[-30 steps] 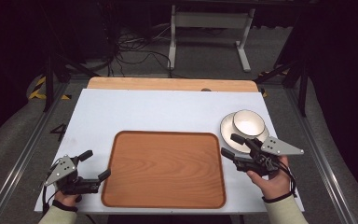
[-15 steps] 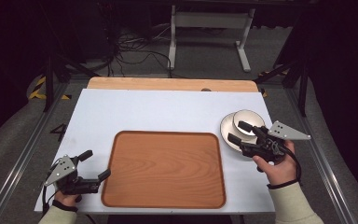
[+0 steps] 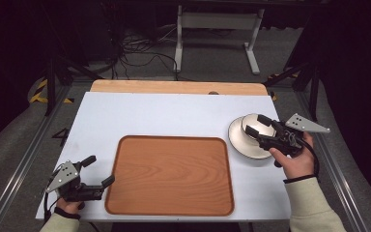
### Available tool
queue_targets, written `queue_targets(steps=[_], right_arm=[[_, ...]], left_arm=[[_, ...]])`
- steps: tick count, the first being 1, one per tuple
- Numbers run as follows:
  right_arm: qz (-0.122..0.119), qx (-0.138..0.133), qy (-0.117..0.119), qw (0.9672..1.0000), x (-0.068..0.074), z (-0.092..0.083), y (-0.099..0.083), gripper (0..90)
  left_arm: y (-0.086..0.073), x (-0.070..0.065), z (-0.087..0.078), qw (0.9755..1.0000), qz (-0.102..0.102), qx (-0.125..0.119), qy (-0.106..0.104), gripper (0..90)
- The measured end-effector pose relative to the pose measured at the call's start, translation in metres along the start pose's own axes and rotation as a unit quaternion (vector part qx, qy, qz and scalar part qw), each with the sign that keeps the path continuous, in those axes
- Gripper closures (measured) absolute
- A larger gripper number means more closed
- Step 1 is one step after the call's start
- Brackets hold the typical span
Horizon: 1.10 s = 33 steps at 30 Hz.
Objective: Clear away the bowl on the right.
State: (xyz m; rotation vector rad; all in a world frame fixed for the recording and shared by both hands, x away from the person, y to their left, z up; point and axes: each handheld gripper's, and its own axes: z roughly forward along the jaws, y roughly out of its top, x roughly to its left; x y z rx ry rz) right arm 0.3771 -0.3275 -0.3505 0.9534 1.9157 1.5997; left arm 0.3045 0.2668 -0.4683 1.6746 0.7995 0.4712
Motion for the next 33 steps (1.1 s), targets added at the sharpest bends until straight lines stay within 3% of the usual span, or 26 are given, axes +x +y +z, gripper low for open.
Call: queue_targets(steps=[14, 26, 33], right_arm=[[-0.006, 0.007, -0.032, 0.9995, -0.025, -0.002, 0.009, 28.3], [0.003, 0.012, -0.058, 0.9982, -0.045, -0.008, 0.011, 29.9], [0.014, 0.031, -0.096, 0.9948, -0.057, -0.007, 0.005, 33.9]], left_arm=[[0.000, 0.000, 0.000, 1.0000, 0.000, 0.001, -0.001, 0.3], [0.000, 0.000, 0.000, 1.0000, 0.000, 0.000, -0.001, 0.3], [0.000, 0.000, 0.000, 1.0000, -0.001, 0.000, -0.001, 0.3]])
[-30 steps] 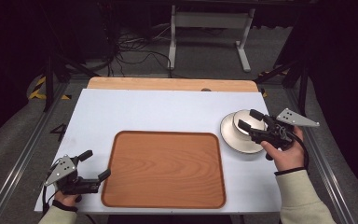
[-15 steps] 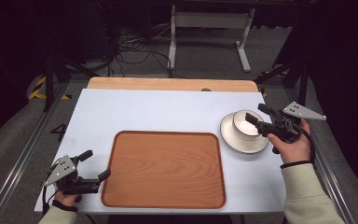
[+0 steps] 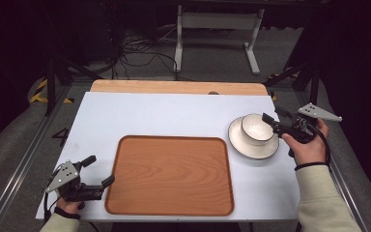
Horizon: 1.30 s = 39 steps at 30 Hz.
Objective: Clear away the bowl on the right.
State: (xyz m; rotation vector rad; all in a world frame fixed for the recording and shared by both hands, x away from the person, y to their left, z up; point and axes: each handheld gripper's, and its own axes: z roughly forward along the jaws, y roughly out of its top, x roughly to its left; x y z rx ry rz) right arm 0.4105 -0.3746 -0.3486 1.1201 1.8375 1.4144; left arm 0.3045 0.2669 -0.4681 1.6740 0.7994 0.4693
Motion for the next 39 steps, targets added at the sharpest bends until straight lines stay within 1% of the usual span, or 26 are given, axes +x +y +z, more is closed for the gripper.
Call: queue_targets(steps=[1, 3, 5, 7, 9, 11, 12, 14, 15, 17, 18, 20, 24, 29, 32, 34, 37, 38, 39], right_arm=[[0.000, 0.000, 0.000, 1.0000, 0.000, 0.000, 0.000, 33.9], [0.007, 0.009, -0.014, 0.9998, -0.006, 0.002, -0.002, 34.5], [0.010, 0.022, -0.023, 0.9994, -0.010, 0.004, -0.004, 36.4], [0.019, 0.043, -0.035, 0.9983, -0.013, 0.005, -0.004, 40.2], [0.021, 0.054, -0.043, 0.9974, -0.014, 0.007, -0.005, 41.7], [0.023, 0.067, -0.047, 0.9964, -0.016, 0.010, -0.006, 41.8], [0.023, 0.067, -0.047, 0.9964, -0.016, 0.010, -0.006, 41.8], [0.026, 0.086, -0.054, 0.9945, -0.018, 0.013, -0.007, 41.9], [0.026, 0.086, -0.054, 0.9945, -0.018, 0.013, -0.007, 41.9], [0.033, 0.104, -0.058, 0.9923, -0.020, 0.018, -0.009, 42.3], [0.033, 0.104, -0.058, 0.9923, -0.020, 0.018, -0.009, 42.3], [0.036, 0.123, -0.062, 0.9898, -0.022, 0.021, -0.010, 42.8], [0.035, 0.151, -0.074, 0.9852, -0.025, 0.027, -0.011, 42.6], [0.042, 0.172, -0.084, 0.9807, -0.030, 0.034, -0.016, 41.2], [0.047, 0.178, -0.090, 0.9787, -0.034, 0.036, -0.019, 41.0], [0.051, 0.182, -0.091, 0.9778, -0.035, 0.038, -0.020, 40.9], [0.055, 0.196, -0.092, 0.9747, -0.037, 0.041, -0.024, 40.5], [0.055, 0.196, -0.092, 0.9747, -0.037, 0.041, -0.024, 40.5], [0.057, 0.199, -0.093, 0.9740, -0.037, 0.042, -0.025, 40.5]], left_arm=[[0.000, 0.000, 0.000, 1.0000, 0.000, 0.000, 0.000, 0.3], [0.000, 0.000, 0.000, 1.0000, 0.000, 0.000, 0.000, 0.3], [0.000, 0.000, 0.000, 1.0000, 0.000, 0.000, 0.000, 0.3], [0.000, 0.000, -0.001, 1.0000, 0.000, -0.001, 0.001, 0.3], [0.000, 0.000, -0.002, 1.0000, -0.001, -0.001, 0.001, 0.3], [-0.001, 0.000, -0.002, 1.0000, -0.001, -0.001, 0.002, 0.3], [-0.001, 0.000, -0.002, 1.0000, -0.001, -0.001, 0.002, 0.3], [-0.001, -0.001, -0.002, 1.0000, 0.000, -0.001, 0.002, 0.3], [-0.001, -0.001, -0.002, 1.0000, 0.000, -0.001, 0.002, 0.3], [-0.001, -0.001, -0.002, 1.0000, 0.000, 0.000, 0.001, 0.3], [-0.001, -0.001, -0.002, 1.0000, 0.000, 0.000, 0.001, 0.3], [-0.001, -0.001, -0.003, 1.0000, 0.000, 0.000, 0.001, 0.3], [-0.001, -0.001, -0.003, 1.0000, 0.000, 0.000, 0.000, 0.3], [-0.001, -0.001, -0.002, 1.0000, -0.001, 0.000, 0.000, 0.3], [-0.001, -0.001, -0.002, 1.0000, -0.001, 0.001, 0.001, 0.3], [-0.001, -0.001, -0.002, 1.0000, 0.000, 0.000, 0.000, 0.3], [-0.001, -0.001, -0.002, 1.0000, 0.000, 0.000, 0.001, 0.3], [-0.001, -0.001, -0.002, 1.0000, 0.000, 0.000, 0.001, 0.3], [-0.001, -0.001, -0.002, 1.0000, 0.000, -0.001, 0.001, 0.3]])
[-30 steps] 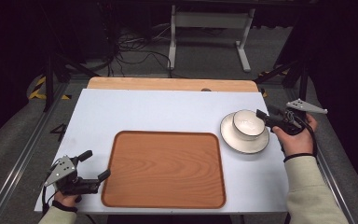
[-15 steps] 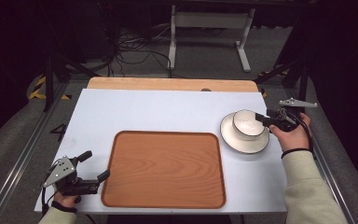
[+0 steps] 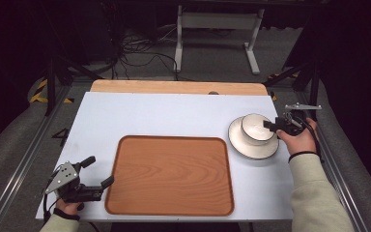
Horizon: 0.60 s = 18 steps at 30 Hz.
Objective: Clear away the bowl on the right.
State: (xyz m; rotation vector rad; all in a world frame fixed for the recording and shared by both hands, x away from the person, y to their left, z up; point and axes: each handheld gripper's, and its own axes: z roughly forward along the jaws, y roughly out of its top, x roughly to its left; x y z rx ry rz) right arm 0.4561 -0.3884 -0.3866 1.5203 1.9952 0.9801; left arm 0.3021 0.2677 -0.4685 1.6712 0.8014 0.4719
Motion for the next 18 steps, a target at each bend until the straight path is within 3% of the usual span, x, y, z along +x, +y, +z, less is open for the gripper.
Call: queue_targets(steps=[5, 18], right_arm=[[0.011, 0.012, -0.002, 0.9999, -0.002, 0.008, -0.007, 40.6], [0.055, 0.053, -0.006, 0.9971, -0.006, 0.018, -0.016, 57.3]], left_arm=[[0.000, 0.000, 0.000, 1.0000, 0.000, 0.000, -0.001, 0.3], [0.000, 0.000, 0.000, 1.0000, 0.001, 0.002, 0.000, 0.3]])
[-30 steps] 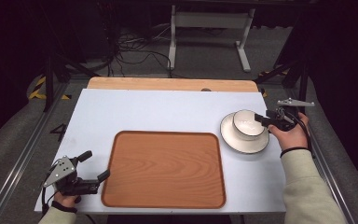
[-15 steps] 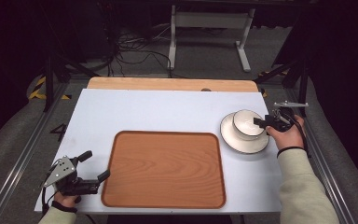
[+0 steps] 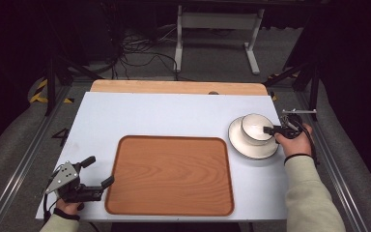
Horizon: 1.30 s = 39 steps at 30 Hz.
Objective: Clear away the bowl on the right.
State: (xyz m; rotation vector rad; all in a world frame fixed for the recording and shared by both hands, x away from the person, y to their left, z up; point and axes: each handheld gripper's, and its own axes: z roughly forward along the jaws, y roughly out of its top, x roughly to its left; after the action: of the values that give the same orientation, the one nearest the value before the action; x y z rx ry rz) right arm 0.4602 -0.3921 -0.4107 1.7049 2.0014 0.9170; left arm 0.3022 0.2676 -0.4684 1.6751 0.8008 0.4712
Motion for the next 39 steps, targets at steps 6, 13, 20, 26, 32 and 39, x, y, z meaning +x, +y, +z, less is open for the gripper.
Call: queue_targets(steps=[6, 13, 20, 26, 32, 39], right_arm=[[0.017, 0.007, 0.001, 0.9998, 0.001, 0.002, -0.001, 68.2], [0.030, 0.006, -0.008, 0.9995, 0.005, 0.002, 0.000, 78.8], [0.046, 0.010, -0.026, 0.9985, 0.008, 0.002, 0.001, 82.5], [0.081, 0.007, -0.043, 0.9957, 0.009, 0.000, 0.002, 82.6], [0.097, -0.006, -0.035, 0.9946, 0.011, -0.006, 0.004, 81.7], [0.106, -0.009, -0.021, 0.9941, 0.013, -0.014, 0.009, 81.2]], left_arm=[[0.000, 0.000, 0.000, 1.0000, 0.000, 0.000, 0.000, 0.3], [0.000, 0.000, 0.000, 1.0000, 0.000, 0.000, 0.000, 0.3], [0.000, 0.000, 0.000, 1.0000, 0.000, 0.000, -0.001, 0.3], [0.000, 0.000, 0.000, 1.0000, 0.001, 0.000, -0.001, 0.3], [0.000, 0.000, 0.000, 1.0000, 0.000, -0.001, -0.002, 0.3], [0.000, 0.000, 0.000, 1.0000, 0.000, -0.002, -0.002, 0.3]])
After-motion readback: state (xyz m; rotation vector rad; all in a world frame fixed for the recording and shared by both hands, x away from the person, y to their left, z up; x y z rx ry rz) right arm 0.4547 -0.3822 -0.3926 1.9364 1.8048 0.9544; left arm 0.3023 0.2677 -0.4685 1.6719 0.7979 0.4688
